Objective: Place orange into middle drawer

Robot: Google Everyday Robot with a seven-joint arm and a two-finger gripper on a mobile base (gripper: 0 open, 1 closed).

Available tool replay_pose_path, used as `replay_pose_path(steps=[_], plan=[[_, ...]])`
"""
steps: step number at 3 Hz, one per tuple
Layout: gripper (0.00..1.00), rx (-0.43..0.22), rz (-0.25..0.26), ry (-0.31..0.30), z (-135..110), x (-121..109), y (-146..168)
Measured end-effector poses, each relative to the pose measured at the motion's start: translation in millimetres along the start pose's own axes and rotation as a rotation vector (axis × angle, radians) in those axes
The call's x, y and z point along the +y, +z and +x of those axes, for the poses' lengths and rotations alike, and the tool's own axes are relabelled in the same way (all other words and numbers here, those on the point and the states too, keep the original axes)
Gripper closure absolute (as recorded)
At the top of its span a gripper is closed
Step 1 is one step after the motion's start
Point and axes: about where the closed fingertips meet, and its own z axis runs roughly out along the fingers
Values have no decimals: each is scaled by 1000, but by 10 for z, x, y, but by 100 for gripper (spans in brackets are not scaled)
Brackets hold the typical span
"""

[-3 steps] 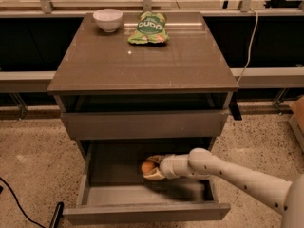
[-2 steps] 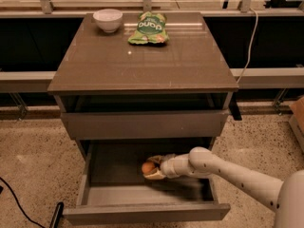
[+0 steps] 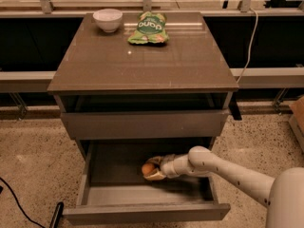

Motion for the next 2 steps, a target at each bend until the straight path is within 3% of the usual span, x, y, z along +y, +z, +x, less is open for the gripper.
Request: replay_pose_path(steps=[2], plan=[[38,-4,-7,1,-13,28,35]])
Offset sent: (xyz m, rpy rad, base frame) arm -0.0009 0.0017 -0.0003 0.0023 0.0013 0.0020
